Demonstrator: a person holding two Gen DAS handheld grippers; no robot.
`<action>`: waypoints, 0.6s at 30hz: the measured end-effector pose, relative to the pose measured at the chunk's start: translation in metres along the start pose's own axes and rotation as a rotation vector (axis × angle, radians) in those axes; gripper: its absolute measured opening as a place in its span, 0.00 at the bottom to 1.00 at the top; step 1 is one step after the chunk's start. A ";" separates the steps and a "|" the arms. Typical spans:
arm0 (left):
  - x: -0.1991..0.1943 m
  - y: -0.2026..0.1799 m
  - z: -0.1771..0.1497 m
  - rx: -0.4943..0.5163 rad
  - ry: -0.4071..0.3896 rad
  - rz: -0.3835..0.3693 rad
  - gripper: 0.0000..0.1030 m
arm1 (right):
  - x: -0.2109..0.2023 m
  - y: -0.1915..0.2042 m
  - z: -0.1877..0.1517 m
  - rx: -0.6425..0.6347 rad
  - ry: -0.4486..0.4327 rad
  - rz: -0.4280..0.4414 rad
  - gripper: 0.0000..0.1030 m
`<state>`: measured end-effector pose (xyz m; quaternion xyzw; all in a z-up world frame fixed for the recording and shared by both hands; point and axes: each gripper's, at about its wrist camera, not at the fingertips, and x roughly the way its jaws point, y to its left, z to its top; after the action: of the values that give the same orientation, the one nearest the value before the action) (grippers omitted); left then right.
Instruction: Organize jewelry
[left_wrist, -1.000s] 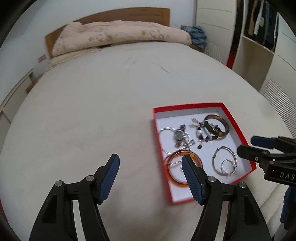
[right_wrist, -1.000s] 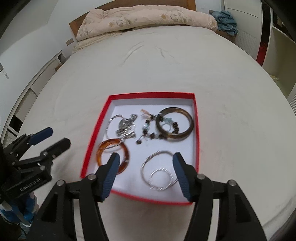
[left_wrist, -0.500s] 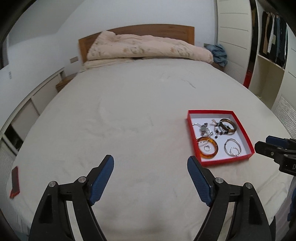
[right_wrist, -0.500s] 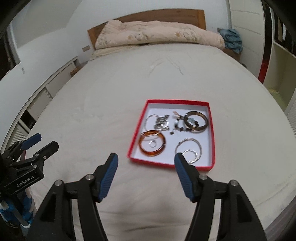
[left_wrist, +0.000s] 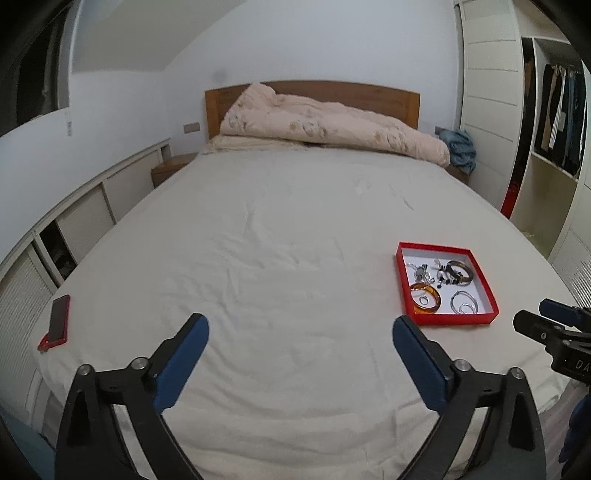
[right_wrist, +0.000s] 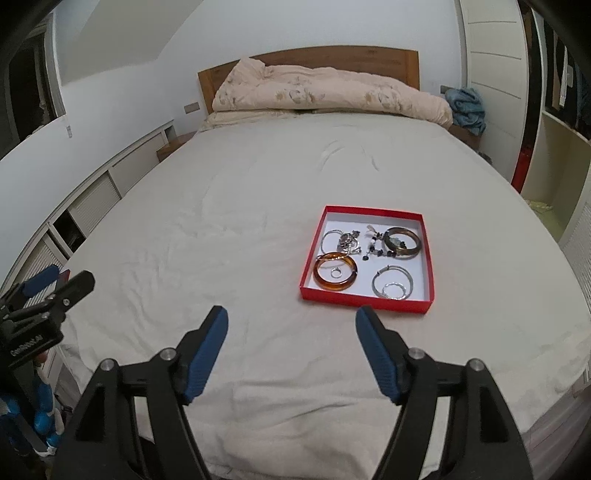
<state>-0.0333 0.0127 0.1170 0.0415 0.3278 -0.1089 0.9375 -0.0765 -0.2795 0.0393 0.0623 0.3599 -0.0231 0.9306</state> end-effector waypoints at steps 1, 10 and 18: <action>-0.006 0.002 -0.001 -0.004 -0.010 0.003 0.98 | -0.004 0.002 -0.002 -0.004 -0.006 -0.004 0.69; -0.045 0.010 -0.010 -0.024 -0.081 0.052 0.98 | -0.031 0.018 -0.014 -0.036 -0.062 -0.019 0.74; -0.063 0.009 -0.020 -0.029 -0.117 0.078 0.98 | -0.043 0.027 -0.021 -0.057 -0.089 -0.011 0.74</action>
<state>-0.0915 0.0355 0.1411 0.0342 0.2723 -0.0699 0.9591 -0.1197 -0.2503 0.0559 0.0325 0.3190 -0.0207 0.9470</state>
